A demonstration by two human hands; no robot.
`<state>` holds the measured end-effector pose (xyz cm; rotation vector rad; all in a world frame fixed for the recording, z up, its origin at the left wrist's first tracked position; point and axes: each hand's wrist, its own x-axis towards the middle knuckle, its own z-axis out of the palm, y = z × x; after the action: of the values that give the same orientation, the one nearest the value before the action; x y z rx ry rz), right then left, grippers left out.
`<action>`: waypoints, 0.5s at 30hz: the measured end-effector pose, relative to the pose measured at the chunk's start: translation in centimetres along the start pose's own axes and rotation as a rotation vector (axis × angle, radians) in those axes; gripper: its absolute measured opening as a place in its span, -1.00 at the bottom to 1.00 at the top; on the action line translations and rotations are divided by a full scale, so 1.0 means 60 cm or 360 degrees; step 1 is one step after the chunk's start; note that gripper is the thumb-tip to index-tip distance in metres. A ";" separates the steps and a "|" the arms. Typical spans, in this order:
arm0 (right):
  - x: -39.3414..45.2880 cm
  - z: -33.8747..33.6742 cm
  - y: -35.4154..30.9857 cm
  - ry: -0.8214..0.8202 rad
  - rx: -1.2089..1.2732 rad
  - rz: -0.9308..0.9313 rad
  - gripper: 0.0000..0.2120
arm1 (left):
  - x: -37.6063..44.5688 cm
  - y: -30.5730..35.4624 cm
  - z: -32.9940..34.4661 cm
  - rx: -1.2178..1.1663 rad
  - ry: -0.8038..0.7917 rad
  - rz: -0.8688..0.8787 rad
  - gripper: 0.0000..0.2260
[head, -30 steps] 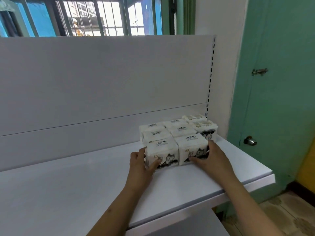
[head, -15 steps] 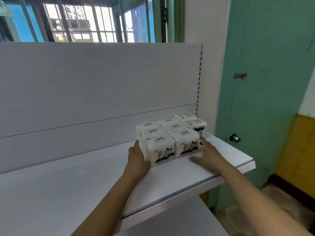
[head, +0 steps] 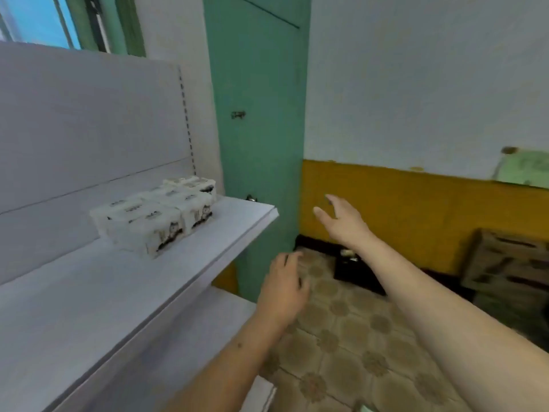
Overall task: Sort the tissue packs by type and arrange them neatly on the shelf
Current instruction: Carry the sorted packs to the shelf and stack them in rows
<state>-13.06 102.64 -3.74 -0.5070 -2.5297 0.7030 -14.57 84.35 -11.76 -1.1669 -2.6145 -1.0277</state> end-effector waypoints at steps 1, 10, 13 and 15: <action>-0.041 -0.031 0.028 0.0026 -0.0074 0.0070 -0.41 | -0.019 0.028 0.039 -0.0008 -0.0115 0.0067 -0.57; -0.439 -0.325 0.268 0.0261 -0.0589 0.0872 -0.33 | -0.254 0.352 0.282 -0.0057 -0.0903 0.0560 -0.62; -0.561 -0.392 0.330 0.0265 -0.0570 0.1072 -0.36 | -0.312 0.426 0.334 -0.0038 -0.1017 0.0719 -0.61; -0.643 -0.424 0.383 0.0263 -0.0584 0.1190 -0.35 | -0.349 0.471 0.370 -0.0026 -0.1130 0.0762 -0.63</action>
<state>37.05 113.20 -9.97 -1.6105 -2.2825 0.3954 23.49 98.53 -20.67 -2.3568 -2.5063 -0.6038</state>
